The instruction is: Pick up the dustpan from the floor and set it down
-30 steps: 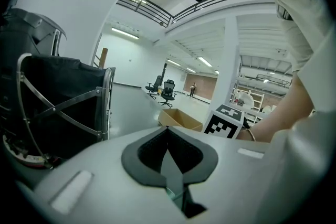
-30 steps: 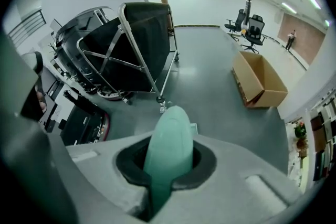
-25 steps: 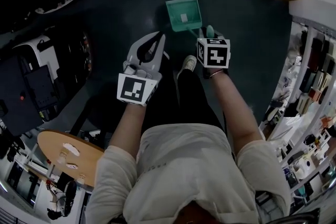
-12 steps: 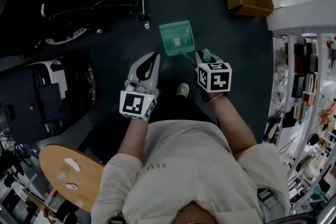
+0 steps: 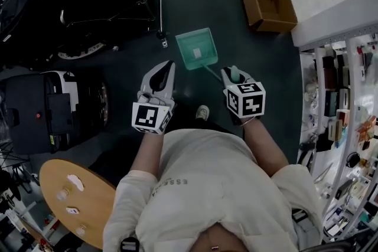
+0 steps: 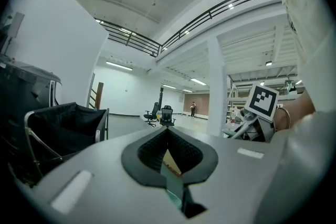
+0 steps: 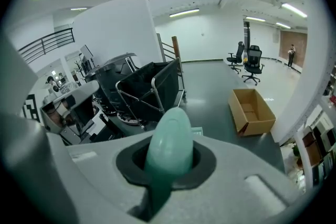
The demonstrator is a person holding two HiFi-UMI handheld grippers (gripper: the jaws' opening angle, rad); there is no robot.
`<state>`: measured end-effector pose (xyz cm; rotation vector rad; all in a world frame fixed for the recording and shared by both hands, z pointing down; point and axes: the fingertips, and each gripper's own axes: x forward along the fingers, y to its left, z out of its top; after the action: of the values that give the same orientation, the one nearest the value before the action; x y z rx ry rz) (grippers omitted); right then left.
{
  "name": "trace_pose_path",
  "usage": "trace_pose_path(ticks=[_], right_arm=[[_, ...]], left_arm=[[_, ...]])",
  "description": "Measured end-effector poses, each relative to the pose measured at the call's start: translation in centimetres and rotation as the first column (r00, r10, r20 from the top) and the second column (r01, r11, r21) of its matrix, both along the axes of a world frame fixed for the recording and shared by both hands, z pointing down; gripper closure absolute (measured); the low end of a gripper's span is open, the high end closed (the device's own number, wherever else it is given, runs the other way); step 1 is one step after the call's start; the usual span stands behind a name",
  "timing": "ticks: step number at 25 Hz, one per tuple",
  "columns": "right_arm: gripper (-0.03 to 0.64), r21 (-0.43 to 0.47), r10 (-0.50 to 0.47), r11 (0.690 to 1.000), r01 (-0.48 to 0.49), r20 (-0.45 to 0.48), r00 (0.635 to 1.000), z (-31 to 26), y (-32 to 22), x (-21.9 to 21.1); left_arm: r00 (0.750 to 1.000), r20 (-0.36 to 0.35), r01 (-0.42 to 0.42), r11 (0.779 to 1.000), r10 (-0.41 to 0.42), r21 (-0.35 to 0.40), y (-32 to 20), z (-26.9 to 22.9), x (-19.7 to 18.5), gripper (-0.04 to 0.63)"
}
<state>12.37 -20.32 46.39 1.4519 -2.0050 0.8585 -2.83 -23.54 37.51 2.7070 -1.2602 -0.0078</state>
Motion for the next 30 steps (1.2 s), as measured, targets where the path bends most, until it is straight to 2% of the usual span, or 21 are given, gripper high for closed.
trace_pose_path(ticks=[7,14,24,28,30], right_arm=[[0.611,-0.038,-0.028,0.999,0.028,0.003,1.000,0.5,3.6,1.2],[0.611,-0.057,-0.060,0.997,0.060,0.004,0.998,1.4,4.1,0.8],[0.611,-0.064,-0.059,0.996,0.060,0.016,0.998,2.7,1.5,-0.2],[0.611,-0.093,-0.061,0.994,0.062,0.011,0.998,4.6,-0.7,-0.7],[0.611,-0.109,-0.058,0.992,0.058,0.009,0.998,5.7,-2.1,-1.0]], left_arm=[[1.000,0.009,0.025,1.000,-0.025,-0.017,2.6,0.5,0.1,0.583],[0.999,0.016,0.040,0.999,-0.039,-0.022,2.9,0.7,0.0,0.583],[0.999,0.036,0.040,0.997,-0.038,-0.068,1.2,2.8,-0.5,0.583],[0.998,0.029,0.056,0.997,-0.054,-0.046,-0.4,3.6,-1.2,0.583],[0.998,0.031,0.063,0.996,-0.062,-0.060,-1.7,3.8,-1.5,0.583]])
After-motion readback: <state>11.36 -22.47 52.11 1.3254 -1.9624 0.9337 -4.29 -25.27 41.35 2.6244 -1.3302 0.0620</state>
